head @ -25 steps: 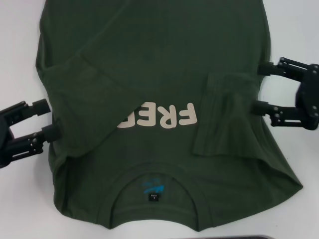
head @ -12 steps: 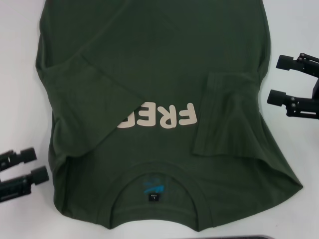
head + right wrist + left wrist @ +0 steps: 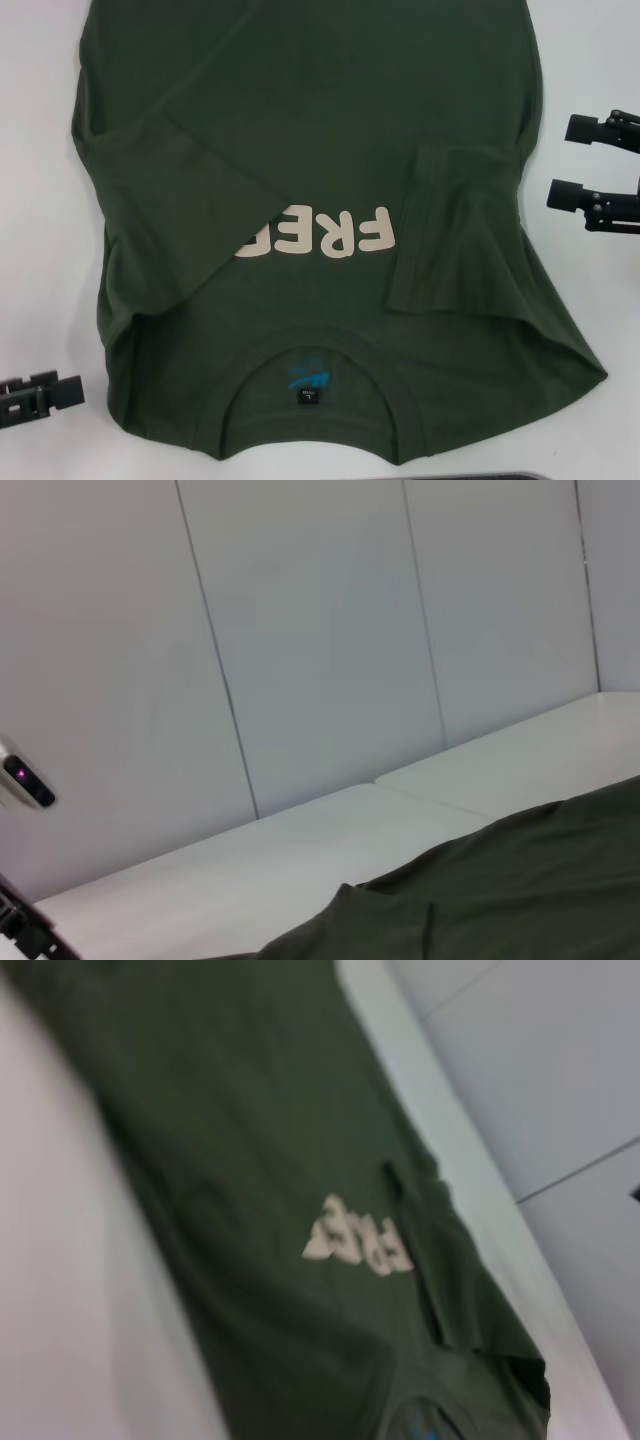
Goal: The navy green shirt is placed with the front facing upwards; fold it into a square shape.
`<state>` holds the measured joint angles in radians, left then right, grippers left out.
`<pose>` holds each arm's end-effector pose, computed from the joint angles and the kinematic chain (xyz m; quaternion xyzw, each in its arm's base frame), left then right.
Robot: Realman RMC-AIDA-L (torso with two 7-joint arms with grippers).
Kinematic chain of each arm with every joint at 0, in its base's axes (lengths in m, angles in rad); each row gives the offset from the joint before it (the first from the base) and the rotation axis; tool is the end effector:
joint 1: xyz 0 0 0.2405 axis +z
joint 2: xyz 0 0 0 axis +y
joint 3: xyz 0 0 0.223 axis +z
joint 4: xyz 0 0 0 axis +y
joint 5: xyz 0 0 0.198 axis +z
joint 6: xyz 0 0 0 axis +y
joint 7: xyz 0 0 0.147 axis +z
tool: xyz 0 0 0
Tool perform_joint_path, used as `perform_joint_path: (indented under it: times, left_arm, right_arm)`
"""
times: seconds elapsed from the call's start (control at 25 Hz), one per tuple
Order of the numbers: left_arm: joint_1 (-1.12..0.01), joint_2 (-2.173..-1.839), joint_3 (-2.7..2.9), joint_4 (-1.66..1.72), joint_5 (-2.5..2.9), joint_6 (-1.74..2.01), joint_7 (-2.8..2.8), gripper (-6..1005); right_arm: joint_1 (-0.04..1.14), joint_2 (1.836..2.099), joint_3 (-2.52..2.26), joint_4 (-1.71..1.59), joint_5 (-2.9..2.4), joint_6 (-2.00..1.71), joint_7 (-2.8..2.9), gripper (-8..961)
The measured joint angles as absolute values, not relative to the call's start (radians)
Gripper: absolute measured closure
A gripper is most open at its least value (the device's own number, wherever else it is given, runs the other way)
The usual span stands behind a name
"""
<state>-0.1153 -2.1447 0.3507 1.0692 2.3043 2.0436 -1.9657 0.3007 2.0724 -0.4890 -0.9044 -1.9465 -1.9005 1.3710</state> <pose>-0.3082 0.1528 0.0729 -0.7813 -0.5813 -0.2172 0.0674 0.2596 0.2427 0.0831 -0.9173 0.1973 0.3007 0.1712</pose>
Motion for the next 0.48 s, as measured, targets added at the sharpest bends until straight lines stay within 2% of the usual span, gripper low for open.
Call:
perform_joint_path:
  times: [0.24, 0.48]
  left_arm:
    - [-0.189, -2.133, 0.351, 1.012, 2.37, 2.036, -2.253, 161]
    - [-0.215, -2.139, 0.355, 0.951, 2.368, 2.025, -2.258, 162]
  right_arm:
    - [0.305, 2.072, -0.48, -0.907, -1.947, -1.887, 1.364, 29]
    - [0.304, 2.072, -0.466, -0.902, -1.943, -1.86, 1.353, 30]
